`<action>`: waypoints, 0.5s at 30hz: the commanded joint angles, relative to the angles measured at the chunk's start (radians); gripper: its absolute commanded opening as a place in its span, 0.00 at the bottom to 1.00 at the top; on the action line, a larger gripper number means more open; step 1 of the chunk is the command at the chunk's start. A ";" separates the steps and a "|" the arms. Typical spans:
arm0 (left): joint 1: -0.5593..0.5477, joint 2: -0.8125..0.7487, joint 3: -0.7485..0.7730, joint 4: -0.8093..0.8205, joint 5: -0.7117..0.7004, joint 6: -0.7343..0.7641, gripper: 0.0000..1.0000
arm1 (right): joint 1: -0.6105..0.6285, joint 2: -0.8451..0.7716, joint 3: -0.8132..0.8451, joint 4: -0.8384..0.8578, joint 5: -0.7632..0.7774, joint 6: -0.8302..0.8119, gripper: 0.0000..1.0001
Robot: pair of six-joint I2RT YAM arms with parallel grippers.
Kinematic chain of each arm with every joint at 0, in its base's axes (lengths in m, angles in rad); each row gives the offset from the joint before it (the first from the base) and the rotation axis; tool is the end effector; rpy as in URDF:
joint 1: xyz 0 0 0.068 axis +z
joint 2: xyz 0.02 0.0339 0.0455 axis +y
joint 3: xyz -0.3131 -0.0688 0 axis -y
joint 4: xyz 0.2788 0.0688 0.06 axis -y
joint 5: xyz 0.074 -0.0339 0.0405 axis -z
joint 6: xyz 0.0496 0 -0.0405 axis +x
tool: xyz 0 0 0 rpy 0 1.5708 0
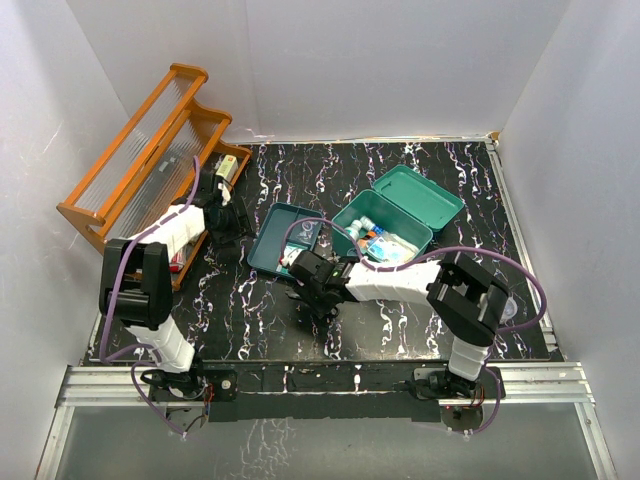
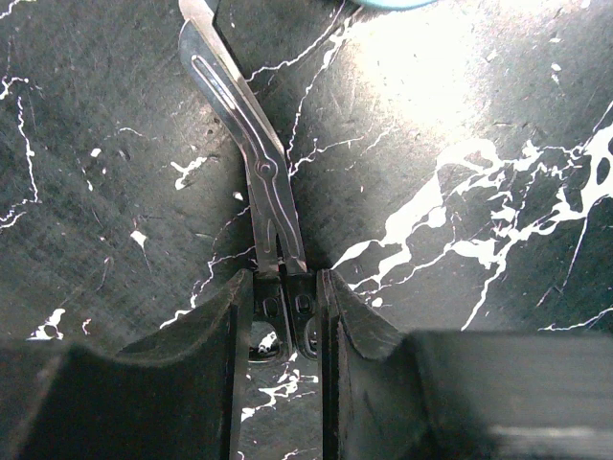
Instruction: Organize the medicine kit
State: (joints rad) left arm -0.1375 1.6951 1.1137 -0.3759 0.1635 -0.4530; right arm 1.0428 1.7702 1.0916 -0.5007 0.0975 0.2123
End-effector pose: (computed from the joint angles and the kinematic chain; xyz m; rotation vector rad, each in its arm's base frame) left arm 0.3907 -0.0622 0.2207 -0.3374 2.5453 -0.4378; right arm 0.1975 0.3291 0.1781 -1.0892 2.5367 0.2124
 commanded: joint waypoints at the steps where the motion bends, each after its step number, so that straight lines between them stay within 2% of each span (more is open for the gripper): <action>1: 0.001 0.014 0.040 0.025 0.089 0.022 0.62 | -0.010 -0.001 -0.045 0.079 -0.011 0.041 0.17; 5: -0.010 0.031 0.028 0.033 0.119 0.039 0.58 | -0.012 -0.004 -0.064 0.086 -0.024 0.055 0.17; 8: -0.019 0.046 0.020 0.034 0.120 0.046 0.54 | -0.012 -0.022 -0.071 0.087 -0.009 0.064 0.16; 11: -0.026 0.051 0.009 0.041 0.110 0.046 0.44 | -0.012 -0.076 -0.076 0.082 0.014 0.060 0.16; 15: -0.040 0.046 -0.005 0.053 0.097 0.047 0.40 | -0.012 -0.134 -0.092 0.091 0.039 0.050 0.15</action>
State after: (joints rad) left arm -0.1635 1.7489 1.1179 -0.3355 0.2516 -0.4191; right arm 1.0328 1.7153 1.0176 -0.4332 0.1001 0.2581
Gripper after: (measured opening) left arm 0.412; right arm 0.263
